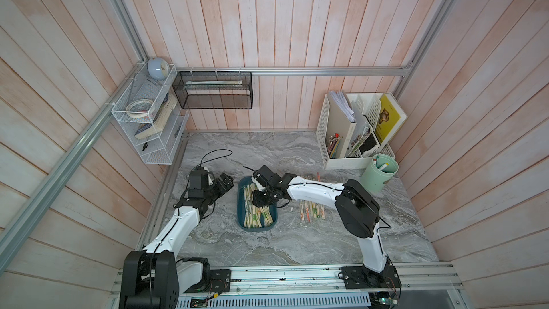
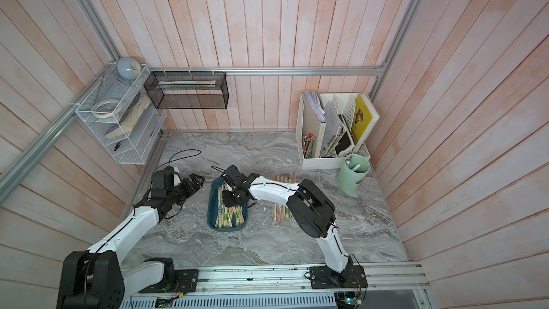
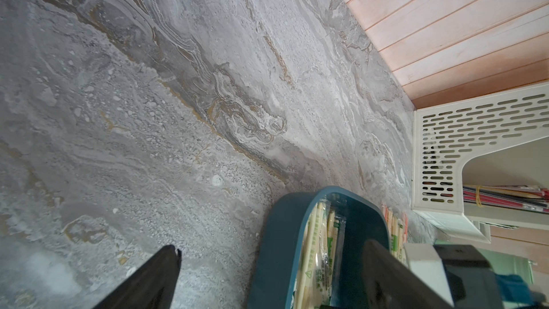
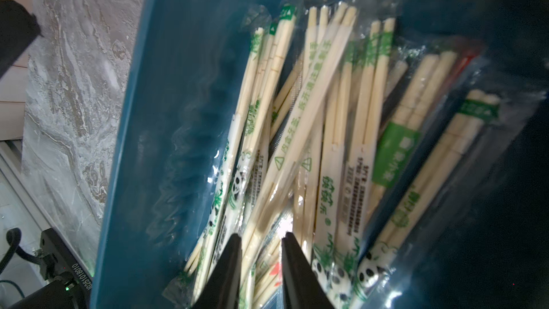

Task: Take the paired disposable chopsticks out of the storage box
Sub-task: Pick up the paired disposable chopsticks from the storage box.

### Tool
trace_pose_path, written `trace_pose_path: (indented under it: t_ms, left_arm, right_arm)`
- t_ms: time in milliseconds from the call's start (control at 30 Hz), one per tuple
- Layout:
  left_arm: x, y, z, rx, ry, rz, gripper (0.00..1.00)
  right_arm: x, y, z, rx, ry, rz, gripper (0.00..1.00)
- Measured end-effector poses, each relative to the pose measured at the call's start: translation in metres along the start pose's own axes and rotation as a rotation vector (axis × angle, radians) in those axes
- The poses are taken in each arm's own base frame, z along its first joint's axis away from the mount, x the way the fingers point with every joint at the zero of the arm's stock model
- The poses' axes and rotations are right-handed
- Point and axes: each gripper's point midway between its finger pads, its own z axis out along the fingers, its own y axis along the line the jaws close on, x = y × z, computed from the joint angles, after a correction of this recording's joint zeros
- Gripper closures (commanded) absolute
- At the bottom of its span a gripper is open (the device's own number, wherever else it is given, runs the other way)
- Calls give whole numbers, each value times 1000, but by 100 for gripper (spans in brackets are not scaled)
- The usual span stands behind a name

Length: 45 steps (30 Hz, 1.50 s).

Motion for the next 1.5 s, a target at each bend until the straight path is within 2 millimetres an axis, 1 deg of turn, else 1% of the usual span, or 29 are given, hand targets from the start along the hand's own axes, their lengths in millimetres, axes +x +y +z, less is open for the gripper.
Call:
trace_pose_path:
  t_ms: [233, 367, 467, 667, 800, 967, 1067, 1167, 1367, 1500]
  left_arm:
    - [-3, -4, -4, 14, -14, 5, 0]
    - [-4, -6, -6, 19, -19, 7, 0]
    - [-4, -6, -7, 21, -22, 8, 0]
    - [-3, -5, -6, 19, -19, 6, 0]
    - [-2, -5, -6, 18, -19, 6, 0]
    - [-2, -5, -6, 18, -19, 7, 0]
    - [-2, -5, -6, 18, -19, 7, 0]
    - [-2, -5, -6, 18, -19, 7, 0]
    - [-2, -5, -6, 18, -18, 7, 0]
    - [-2, -4, -6, 15, -15, 5, 0]
  right_arm:
    - [-4, 4, 13, -10, 15, -8, 74]
    - [-2, 4, 19, -12, 26, -14, 78]
    - [-1, 4, 20, -14, 30, -17, 82]
    - [-1, 7, 20, -29, 36, -17, 95]
    - [-1, 7, 20, -31, 36, -19, 100]
    - [-1, 7, 18, -32, 34, -16, 100]
    - [0, 4, 11, -32, 28, -6, 100]
    - [-1, 2, -4, -37, 11, 12, 100]
    - [-23, 3, -40, -77, -80, 38, 100]
    - [-37, 3, -59, -101, -138, 54, 100]
